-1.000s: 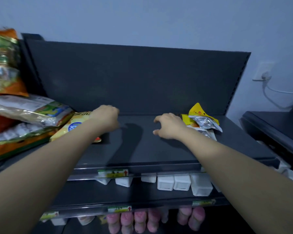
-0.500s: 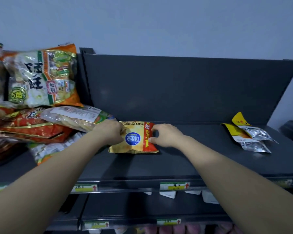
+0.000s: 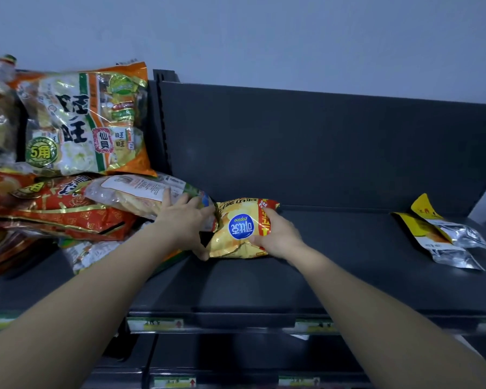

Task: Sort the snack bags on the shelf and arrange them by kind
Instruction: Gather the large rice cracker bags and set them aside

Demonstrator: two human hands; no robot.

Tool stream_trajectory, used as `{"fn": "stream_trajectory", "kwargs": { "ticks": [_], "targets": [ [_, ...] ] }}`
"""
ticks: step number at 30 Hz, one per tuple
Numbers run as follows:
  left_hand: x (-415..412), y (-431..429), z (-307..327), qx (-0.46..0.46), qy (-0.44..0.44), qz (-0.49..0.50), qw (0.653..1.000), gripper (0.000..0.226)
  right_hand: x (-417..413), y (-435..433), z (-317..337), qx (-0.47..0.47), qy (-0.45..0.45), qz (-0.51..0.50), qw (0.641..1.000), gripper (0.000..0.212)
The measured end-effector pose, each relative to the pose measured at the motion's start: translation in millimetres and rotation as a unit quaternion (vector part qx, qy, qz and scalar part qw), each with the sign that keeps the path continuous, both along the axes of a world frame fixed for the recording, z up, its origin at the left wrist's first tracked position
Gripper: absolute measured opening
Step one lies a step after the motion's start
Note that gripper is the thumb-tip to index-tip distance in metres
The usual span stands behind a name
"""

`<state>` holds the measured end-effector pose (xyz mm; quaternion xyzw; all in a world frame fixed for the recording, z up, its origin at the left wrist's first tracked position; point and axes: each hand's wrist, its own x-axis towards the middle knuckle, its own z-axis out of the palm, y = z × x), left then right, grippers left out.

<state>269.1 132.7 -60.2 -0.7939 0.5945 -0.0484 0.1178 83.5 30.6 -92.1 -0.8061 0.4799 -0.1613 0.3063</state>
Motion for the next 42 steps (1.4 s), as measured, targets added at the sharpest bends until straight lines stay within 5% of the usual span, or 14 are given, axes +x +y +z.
{"fn": "stream_trajectory", "kwargs": {
  "ticks": [3,9,18,22,25,29,33,40,42],
  "targets": [
    [7,-3,6,0.035,0.001,-0.002,0.999,0.113,-12,-9,5,-0.035,-0.003,-0.024,0.999,0.08],
    [9,-18,-9,-0.091,-0.054,0.009,0.994,0.047,-73,-45,13,-0.018,0.018,-0.099,0.995,0.083],
    [-18,-43,-8,-0.152,-0.054,-0.004,0.987,0.042,-145,-85,20,-0.016,0.09,-0.176,0.98,0.076],
    [-32,-51,-8,-0.197,-0.046,-0.038,0.979,0.044,-135,-86,17,-0.143,0.208,-0.154,0.955,0.072],
    [-49,-54,0,-0.28,-0.013,-0.061,0.958,0.033,-115,-78,18,-0.213,0.164,-0.085,0.959,0.072],
    [-71,-47,28,-0.407,0.156,-0.059,0.898,0.028,-80,-64,23,-0.181,0.051,0.004,0.982,0.079],
    [-73,-30,56,-0.473,0.341,-0.093,0.807,0.016,-52,-55,27,-0.039,-0.067,0.03,0.997,0.102],
    [-49,12,88,-0.467,0.617,-0.08,0.628,0.015,-6,-33,35,0.117,-0.252,0.065,0.958,0.137],
    [-36,23,93,-0.474,0.658,-0.046,0.583,0.012,7,-27,37,0.127,-0.276,0.066,0.95,0.133]
  ]
}}
